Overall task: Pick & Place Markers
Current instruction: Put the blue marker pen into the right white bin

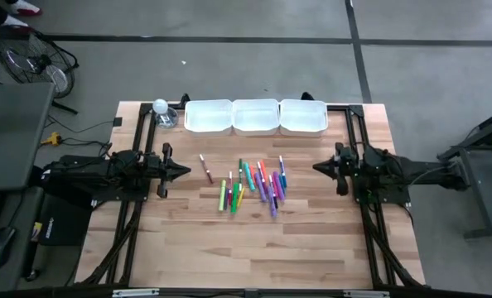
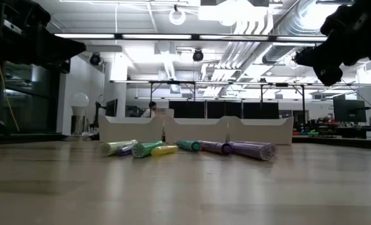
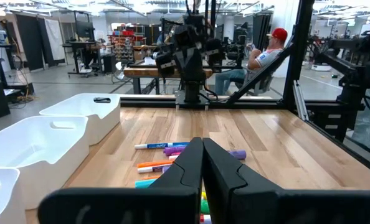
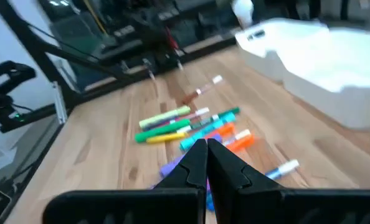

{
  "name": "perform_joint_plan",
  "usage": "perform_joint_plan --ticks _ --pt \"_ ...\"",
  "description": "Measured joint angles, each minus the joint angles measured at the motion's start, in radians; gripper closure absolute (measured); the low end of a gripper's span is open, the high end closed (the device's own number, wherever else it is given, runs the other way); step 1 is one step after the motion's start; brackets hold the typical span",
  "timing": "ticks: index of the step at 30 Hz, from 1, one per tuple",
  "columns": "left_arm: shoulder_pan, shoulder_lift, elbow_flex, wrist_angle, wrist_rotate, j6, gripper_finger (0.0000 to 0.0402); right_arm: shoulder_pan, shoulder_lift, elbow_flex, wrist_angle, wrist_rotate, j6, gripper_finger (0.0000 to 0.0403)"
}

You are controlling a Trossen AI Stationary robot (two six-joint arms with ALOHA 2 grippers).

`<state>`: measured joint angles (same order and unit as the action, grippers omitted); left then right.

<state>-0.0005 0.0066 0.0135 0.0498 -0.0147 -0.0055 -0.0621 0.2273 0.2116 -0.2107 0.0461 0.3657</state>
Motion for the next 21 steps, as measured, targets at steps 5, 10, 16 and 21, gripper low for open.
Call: perform_joint_plan --ticks 5,10,16,21 --pt "0.0 0.0 0.0 0.0 0.0 0.0 0.0401 -0.041 0.164 0.16 -0.071 -0.001 0.03 0.0402" --pt "0.0 0.0 0.0 0.0 0.0 0.0 0.0401 -0.084 0.33 0.289 -0.1 -0.001 0.03 0.0402" --pt "0.0 0.0 0.0 0.0 0.0 0.0 0.0401 -0.144 0.54 0.417 -0.128 -0.001 0.093 0.0402" --pt "0.0 0.0 0.0 0.0 0.0 0.0 0.0401 -0.198 0.743 0.538 -0.207 -0.001 0.217 0.0402"
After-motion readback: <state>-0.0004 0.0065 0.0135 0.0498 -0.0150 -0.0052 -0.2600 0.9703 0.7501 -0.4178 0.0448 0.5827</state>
